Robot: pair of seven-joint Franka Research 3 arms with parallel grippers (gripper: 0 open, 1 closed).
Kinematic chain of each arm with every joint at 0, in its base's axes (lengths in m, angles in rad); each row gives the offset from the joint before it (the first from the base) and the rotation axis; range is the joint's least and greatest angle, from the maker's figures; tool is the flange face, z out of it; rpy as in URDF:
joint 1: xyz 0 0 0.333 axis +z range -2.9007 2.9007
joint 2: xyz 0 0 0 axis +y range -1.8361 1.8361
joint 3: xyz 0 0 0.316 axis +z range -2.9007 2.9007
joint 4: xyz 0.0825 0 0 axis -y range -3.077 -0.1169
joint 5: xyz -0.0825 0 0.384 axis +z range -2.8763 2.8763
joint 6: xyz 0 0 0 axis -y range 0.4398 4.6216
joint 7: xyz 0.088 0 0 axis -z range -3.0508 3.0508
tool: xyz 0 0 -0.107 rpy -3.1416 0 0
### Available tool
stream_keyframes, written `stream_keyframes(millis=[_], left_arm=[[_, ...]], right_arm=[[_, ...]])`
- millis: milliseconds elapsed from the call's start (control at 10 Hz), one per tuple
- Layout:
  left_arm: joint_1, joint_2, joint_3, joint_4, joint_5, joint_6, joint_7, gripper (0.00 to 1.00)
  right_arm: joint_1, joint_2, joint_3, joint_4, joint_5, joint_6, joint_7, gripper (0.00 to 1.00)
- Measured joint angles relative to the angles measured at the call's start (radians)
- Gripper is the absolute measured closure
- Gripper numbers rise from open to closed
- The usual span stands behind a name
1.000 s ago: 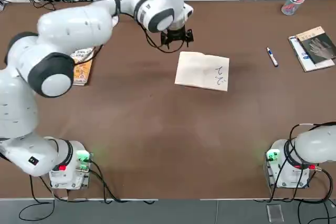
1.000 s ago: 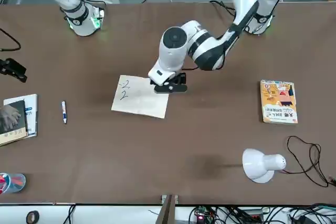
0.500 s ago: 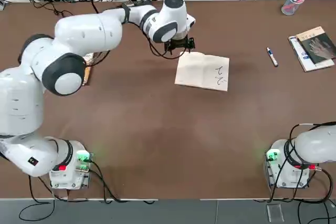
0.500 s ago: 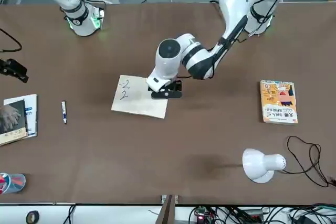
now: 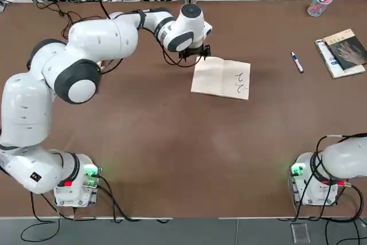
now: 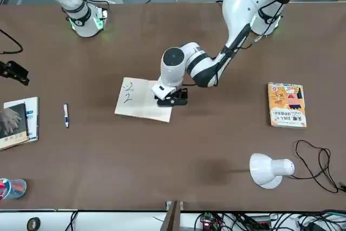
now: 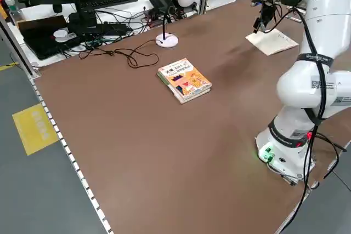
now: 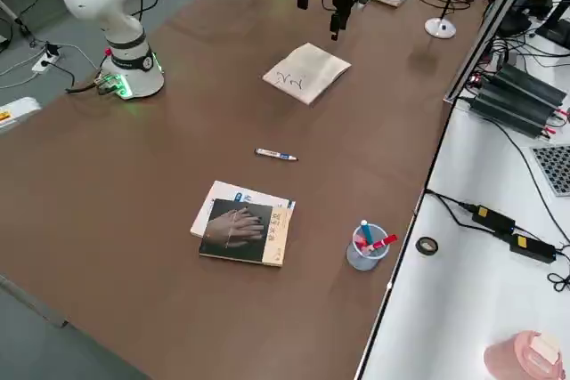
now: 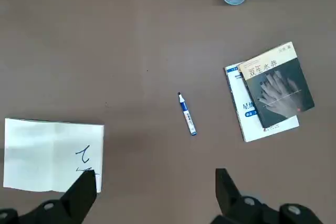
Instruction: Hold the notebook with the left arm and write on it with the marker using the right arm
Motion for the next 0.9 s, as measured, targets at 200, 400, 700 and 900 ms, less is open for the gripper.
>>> stream_keyframes(millis=[200, 400, 700, 900], left_arm=[[-0.007, 0.019, 0.002, 0.009, 0.005, 0.009, -0.006, 0.00], [-0.026, 0.037, 0.004, 0.026, 0.006, 0.013, -0.026, 0.00], [-0.065, 0.070, 0.016, 0.051, 0.008, 0.014, -0.045, 0.00], [-0.086, 0.087, 0.038, 0.059, 0.008, 0.021, -0.047, 0.00]], right_arm=[[0.000, 0.000, 0.000, 0.000, 0.000, 0.000, 0.000, 0.00], [0.000, 0.000, 0.000, 0.000, 0.000, 0.000, 0.000, 0.00], [0.000, 0.000, 0.000, 0.000, 0.000, 0.003, 0.000, 0.00], [0.000, 0.000, 0.000, 0.000, 0.000, 0.004, 0.000, 0.00]])
